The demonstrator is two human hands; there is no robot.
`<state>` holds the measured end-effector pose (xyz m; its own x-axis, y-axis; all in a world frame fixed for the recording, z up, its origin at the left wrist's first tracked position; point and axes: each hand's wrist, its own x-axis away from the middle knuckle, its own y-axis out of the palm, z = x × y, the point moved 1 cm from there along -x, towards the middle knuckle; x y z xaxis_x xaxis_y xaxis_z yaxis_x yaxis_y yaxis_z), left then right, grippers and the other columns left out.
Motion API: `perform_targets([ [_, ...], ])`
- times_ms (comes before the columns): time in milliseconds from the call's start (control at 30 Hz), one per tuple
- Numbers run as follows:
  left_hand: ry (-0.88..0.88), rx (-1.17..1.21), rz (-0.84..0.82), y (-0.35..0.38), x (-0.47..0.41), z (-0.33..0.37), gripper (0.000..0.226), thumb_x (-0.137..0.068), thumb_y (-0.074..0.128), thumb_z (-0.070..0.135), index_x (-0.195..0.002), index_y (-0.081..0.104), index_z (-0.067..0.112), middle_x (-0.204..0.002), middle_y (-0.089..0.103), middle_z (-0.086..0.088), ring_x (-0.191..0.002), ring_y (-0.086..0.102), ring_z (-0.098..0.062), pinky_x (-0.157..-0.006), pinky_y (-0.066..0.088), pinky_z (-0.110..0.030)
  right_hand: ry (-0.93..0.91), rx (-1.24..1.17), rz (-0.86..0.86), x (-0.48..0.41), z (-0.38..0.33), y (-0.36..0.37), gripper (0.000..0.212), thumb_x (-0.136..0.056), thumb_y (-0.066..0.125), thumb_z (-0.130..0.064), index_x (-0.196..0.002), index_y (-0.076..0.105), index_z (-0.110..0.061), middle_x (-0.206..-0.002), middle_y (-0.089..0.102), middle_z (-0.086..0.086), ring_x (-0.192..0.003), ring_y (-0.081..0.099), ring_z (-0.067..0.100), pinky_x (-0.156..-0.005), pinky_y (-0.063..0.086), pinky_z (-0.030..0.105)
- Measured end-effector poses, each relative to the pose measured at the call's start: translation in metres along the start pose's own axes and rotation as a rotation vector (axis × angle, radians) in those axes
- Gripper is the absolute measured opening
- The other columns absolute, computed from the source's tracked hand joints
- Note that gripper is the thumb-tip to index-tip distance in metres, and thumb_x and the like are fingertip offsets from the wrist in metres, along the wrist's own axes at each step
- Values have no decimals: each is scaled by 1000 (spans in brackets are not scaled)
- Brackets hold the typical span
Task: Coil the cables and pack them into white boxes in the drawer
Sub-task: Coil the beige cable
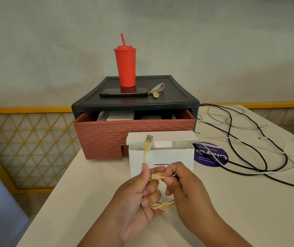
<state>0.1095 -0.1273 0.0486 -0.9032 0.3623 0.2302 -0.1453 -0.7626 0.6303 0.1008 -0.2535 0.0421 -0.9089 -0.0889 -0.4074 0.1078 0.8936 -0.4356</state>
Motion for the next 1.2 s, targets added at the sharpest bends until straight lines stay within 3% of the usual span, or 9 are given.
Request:
perform_targets([
  [200,-52,40,5,0,2,3,27,-77,55,27,-79,75,9,-45,24,5,-33,24,-6,-50,31,-23,29,-38,16,2,-2,1,30,-95,44,-6,-75,44,-28,-65,54,-41,-61,51,-1,-53,38,8],
  [300,-63,42,45,0,2,4,20,-71,56,16,-73,74,8,-43,23,5,-31,22,-6,-50,32,-23,33,-11,30,3,-1,5,31,-94,43,-13,-72,45,-34,-69,57,-28,-63,53,1,-53,38,9],
  [433,-47,51,85,1,2,3,20,-65,52,10,-63,72,10,-42,22,6,-28,20,-7,-44,30,-20,110,-98,45,4,-1,7,32,-92,48,-5,-71,45,-29,-62,57,-14,-56,52,3,-51,38,11],
  [533,6,-11,113,4,3,1,23,-71,51,7,-65,72,12,-44,22,6,-29,21,-6,-42,31,-20,112,-163,93,3,-4,8,21,-92,51,-16,-75,46,-27,-64,58,-13,-53,52,3,-49,37,10],
  [633,117,-121,153,9,5,-2,12,-71,58,10,-73,70,12,-47,23,5,-33,21,-7,-55,32,-26,125,-214,134,2,-5,8,16,-81,48,-38,-77,50,-23,-60,59,-13,-51,53,2,-48,38,10],
  [900,188,-277,186,8,2,-8,18,-90,50,3,-80,64,5,-43,23,4,-36,20,-8,-55,22,-27,308,-500,224,0,-5,7,16,-81,65,-11,-81,52,-19,-54,56,-3,-43,52,9,-44,43,20],
  [1033,194,-255,166,7,2,-8,27,-86,51,2,-67,68,10,-45,21,4,-36,19,-8,-54,18,-28,351,-584,241,-2,-8,3,24,-74,71,-9,-63,50,-9,-59,57,15,-41,51,13,-43,42,23],
  [1200,229,-251,172,12,6,-8,15,-67,62,21,-54,69,17,-38,28,9,-34,18,-6,-49,19,-24,396,-598,262,0,-8,2,26,-67,78,-11,-56,55,-8,-52,59,5,-44,58,16,-48,48,27],
])
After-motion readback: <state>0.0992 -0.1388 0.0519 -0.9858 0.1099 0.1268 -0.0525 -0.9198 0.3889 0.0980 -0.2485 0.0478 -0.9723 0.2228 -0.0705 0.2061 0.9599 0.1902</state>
